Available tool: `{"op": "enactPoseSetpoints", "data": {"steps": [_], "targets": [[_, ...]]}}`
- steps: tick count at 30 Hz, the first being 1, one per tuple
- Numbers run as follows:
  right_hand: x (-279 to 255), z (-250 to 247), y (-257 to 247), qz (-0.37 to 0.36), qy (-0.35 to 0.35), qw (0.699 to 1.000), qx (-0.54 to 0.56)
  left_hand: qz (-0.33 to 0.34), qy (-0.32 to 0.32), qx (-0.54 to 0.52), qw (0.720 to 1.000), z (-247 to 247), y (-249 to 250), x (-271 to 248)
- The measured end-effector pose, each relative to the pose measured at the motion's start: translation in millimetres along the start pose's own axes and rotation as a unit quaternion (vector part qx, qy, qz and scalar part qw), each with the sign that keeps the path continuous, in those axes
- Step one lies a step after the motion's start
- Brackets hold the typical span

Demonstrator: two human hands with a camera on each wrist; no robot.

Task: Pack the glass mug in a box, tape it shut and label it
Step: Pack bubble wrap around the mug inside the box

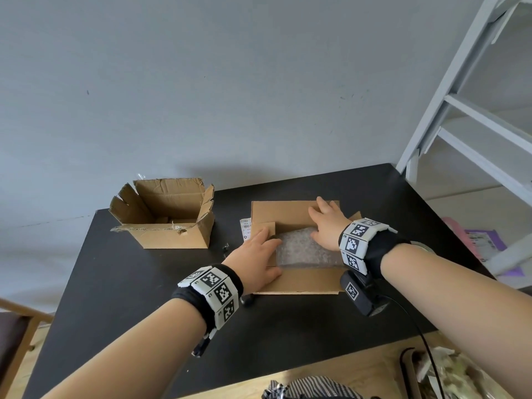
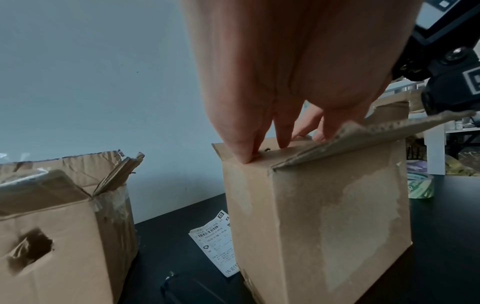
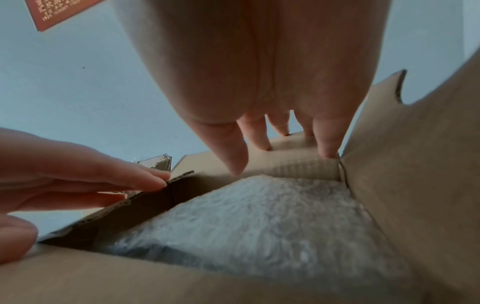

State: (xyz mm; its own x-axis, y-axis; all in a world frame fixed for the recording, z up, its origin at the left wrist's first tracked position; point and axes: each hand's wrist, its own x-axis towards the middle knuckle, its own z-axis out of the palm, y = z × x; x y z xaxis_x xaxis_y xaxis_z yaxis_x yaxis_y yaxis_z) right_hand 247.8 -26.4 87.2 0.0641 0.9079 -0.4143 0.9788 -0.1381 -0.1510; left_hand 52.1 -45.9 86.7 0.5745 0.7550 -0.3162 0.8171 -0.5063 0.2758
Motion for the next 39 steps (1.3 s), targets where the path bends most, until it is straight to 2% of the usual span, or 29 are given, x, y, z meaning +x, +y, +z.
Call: {"op": "enactPoseSetpoints", "data": {"steps": [5, 11, 14, 17, 19, 24, 28, 33, 39], "targets": [[-8.2, 0.4, 1.3, -0.01, -0.009, 1.0, 0.015, -0.005, -0.042, 0.01, 0.999, -1.1, 0.3, 0.0], [-19.1, 6.0, 1.6, -0.015, 0.004, 1.0, 0.022, -0.01, -0.045, 0.013, 0.999, 3.8, -1.1, 1.9], [-25.6, 5.1, 0.2, 0.003, 0.047, 0.999, -0.013, -0.007, -0.045, 0.018, 0.999, 5.8, -3.3, 4.3], [-40.7, 5.7, -4.2, 0.059, 0.076, 0.994, -0.056, -0.005, -0.047, 0.02, 0.999, 6.2, -3.1, 2.8], [-50.2, 7.0, -5.9, 0.081, 0.088, 0.992, -0.031, -0.004, -0.048, 0.023, 0.999, 5.5, -2.6, 1.4], [-61.5, 9.9, -10.5, 0.058, 0.147, 0.986, 0.059, -0.002, -0.043, 0.037, 0.998, 6.6, -2.8, 1.6], [-61.9, 15.4, -10.0, 0.021, 0.14, 0.984, 0.106, -0.001, -0.038, 0.04, 0.998, 9.1, -4.6, 4.1], [-65.3, 31.4, -7.3, -0.037, 0.056, 0.993, 0.098, 0.012, -0.047, 0.03, 0.998, 7.7, -4.4, -3.2], [-68.3, 39.0, 4.1, -0.048, -0.037, 0.997, 0.057, 0.027, -0.043, 0.059, 0.997, 9.1, -6.9, -7.6]]}}
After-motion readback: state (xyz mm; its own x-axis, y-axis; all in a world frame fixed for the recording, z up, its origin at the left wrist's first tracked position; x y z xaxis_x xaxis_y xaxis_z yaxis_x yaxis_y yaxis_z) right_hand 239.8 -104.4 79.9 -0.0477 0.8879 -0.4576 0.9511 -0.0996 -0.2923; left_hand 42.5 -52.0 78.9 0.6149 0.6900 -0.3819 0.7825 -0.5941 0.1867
